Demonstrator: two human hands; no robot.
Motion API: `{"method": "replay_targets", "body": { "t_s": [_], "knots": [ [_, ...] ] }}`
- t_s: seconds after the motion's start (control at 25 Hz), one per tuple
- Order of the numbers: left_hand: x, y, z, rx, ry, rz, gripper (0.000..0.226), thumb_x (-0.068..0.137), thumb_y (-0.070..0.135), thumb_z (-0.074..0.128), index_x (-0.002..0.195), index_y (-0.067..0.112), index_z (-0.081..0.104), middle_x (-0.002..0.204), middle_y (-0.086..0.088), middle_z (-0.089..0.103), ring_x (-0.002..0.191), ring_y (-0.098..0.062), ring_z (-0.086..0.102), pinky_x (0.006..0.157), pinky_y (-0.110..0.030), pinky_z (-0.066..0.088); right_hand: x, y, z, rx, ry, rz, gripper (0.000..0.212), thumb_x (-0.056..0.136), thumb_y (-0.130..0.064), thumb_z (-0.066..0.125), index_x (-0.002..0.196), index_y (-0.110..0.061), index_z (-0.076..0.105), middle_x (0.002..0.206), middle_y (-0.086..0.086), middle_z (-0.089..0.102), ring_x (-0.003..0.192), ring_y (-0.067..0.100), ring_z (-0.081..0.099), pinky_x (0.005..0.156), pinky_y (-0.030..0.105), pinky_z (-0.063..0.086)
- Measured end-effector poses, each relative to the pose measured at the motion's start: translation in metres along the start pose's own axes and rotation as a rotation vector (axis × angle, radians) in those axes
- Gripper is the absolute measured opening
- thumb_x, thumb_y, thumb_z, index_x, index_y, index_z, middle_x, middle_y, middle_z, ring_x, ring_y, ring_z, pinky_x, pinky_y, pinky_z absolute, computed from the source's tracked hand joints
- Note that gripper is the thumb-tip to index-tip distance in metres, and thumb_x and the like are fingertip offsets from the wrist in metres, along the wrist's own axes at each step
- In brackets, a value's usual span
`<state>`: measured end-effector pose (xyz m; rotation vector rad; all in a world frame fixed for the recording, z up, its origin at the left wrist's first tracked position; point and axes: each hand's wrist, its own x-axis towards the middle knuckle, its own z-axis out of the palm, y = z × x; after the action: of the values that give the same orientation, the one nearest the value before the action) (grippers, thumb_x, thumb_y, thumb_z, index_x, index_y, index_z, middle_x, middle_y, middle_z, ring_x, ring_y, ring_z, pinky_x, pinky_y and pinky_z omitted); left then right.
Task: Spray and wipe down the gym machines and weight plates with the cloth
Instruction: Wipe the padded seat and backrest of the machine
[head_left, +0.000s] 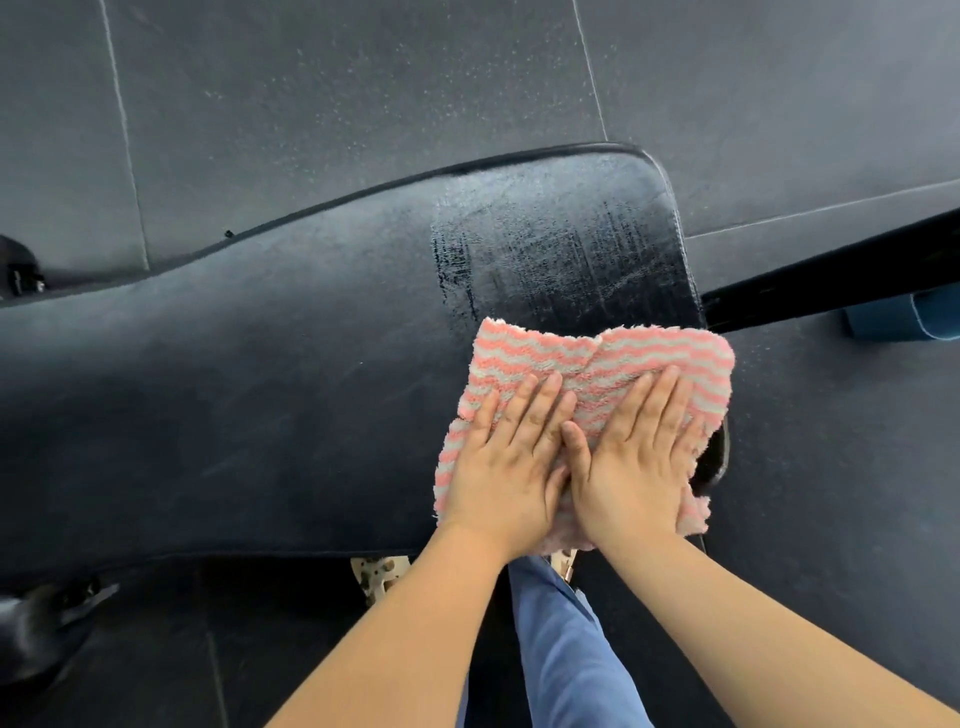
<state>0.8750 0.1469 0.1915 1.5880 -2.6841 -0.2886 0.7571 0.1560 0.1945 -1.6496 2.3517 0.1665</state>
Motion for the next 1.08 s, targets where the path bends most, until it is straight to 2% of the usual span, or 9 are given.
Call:
{"method": "replay_targets", "body": {
  "t_s": [0.2, 0.24, 0.32, 0.44, 0.6, 0.72, 0.84, 0.96, 1.08],
  "knots": [
    [-0.027, -0.052, -0.005, -0.019, -0.001, -0.108, 0.054, 0.1, 0.038, 0.009, 0.143, 0.009, 0.021, 0.15, -0.004, 0.021, 0.139, -0.021, 0.022, 0.115, -0.041, 0.007, -0.001, -0.049, 0.007, -0.013, 0.043, -0.129, 0.084, 0.095, -0.058, 0.004, 0.142, 0.01, 0.018, 0.149, 0.03, 0.022, 0.139, 0.037, 0.01, 0.112, 0.047, -0.001],
    [-0.033, -0.06, -0.006, -0.016, -0.007, -0.141, 0.055, 0.099, 0.039, 0.012, 0.143, 0.009, 0.022, 0.151, -0.004, 0.021, 0.139, -0.022, 0.022, 0.115, -0.041, 0.008, -0.002, -0.059, 0.009, -0.026, 0.055, -0.165, 0.082, 0.095, -0.057, 0.005, 0.142, 0.008, 0.018, 0.15, 0.028, 0.023, 0.14, 0.036, 0.011, 0.113, 0.048, -0.001],
    [-0.044, -0.07, -0.006, -0.009, -0.017, -0.222, 0.056, 0.098, 0.041, 0.015, 0.144, 0.009, 0.018, 0.153, -0.004, 0.018, 0.141, -0.023, 0.017, 0.114, -0.044, 0.007, -0.003, -0.074, 0.011, -0.045, 0.07, -0.244, 0.078, 0.095, -0.056, 0.006, 0.143, 0.004, 0.018, 0.151, 0.024, 0.022, 0.141, 0.035, 0.012, 0.113, 0.048, -0.001],
    [-0.049, -0.07, -0.006, -0.007, -0.031, -0.304, 0.058, 0.099, 0.044, 0.002, 0.145, 0.011, 0.01, 0.155, -0.005, 0.011, 0.143, -0.023, 0.008, 0.114, -0.048, 0.007, -0.001, -0.084, 0.012, -0.048, 0.096, -0.282, 0.073, 0.095, -0.054, 0.014, 0.145, -0.001, 0.015, 0.153, 0.019, 0.021, 0.141, 0.033, 0.013, 0.114, 0.048, 0.0],
    [-0.017, -0.094, -0.011, -0.004, 0.002, -0.322, 0.062, 0.094, 0.044, 0.022, 0.144, 0.009, 0.018, 0.152, -0.009, 0.021, 0.14, -0.028, 0.021, 0.111, -0.051, 0.013, 0.03, -0.106, 0.005, -0.008, 0.139, -0.289, 0.071, 0.092, -0.049, 0.025, 0.145, -0.003, 0.015, 0.152, 0.015, 0.023, 0.141, 0.03, 0.015, 0.113, 0.045, -0.001],
    [0.027, -0.128, -0.022, 0.01, -0.037, -0.306, 0.065, 0.091, 0.044, 0.023, 0.146, 0.009, 0.018, 0.152, -0.01, 0.025, 0.139, -0.029, 0.025, 0.111, -0.05, 0.012, 0.07, -0.127, -0.009, -0.013, 0.096, -0.314, 0.068, 0.091, -0.051, 0.012, 0.143, -0.009, -0.002, 0.156, 0.007, 0.002, 0.145, 0.024, 0.001, 0.112, 0.039, -0.014],
    [0.055, -0.145, -0.029, 0.022, -0.101, -0.312, 0.062, 0.09, 0.047, 0.007, 0.143, 0.015, -0.001, 0.156, -0.005, 0.001, 0.145, -0.025, 0.011, 0.115, -0.047, -0.003, 0.098, -0.139, -0.016, -0.039, 0.058, -0.331, 0.071, 0.085, -0.051, -0.005, 0.144, -0.014, -0.014, 0.158, 0.005, -0.012, 0.145, 0.022, -0.012, 0.108, 0.037, -0.023],
    [0.073, -0.156, -0.036, 0.03, -0.1, -0.353, 0.063, 0.088, 0.047, 0.002, 0.142, 0.018, -0.008, 0.158, -0.004, 0.0, 0.146, -0.023, 0.002, 0.115, -0.046, -0.009, 0.122, -0.15, -0.025, -0.06, 0.05, -0.384, 0.074, 0.084, -0.049, -0.007, 0.148, -0.014, -0.011, 0.158, 0.006, -0.011, 0.145, 0.023, -0.013, 0.108, 0.038, -0.023],
    [0.089, -0.164, -0.041, 0.004, -0.096, -0.383, 0.065, 0.086, 0.047, 0.0, 0.143, 0.019, -0.009, 0.159, -0.002, -0.002, 0.146, -0.022, -0.002, 0.114, -0.045, -0.01, 0.144, -0.157, -0.035, -0.078, 0.021, -0.459, 0.075, 0.083, -0.049, -0.006, 0.15, -0.015, -0.003, 0.159, 0.005, -0.003, 0.146, 0.023, -0.008, 0.108, 0.039, -0.022]
  ]
}}
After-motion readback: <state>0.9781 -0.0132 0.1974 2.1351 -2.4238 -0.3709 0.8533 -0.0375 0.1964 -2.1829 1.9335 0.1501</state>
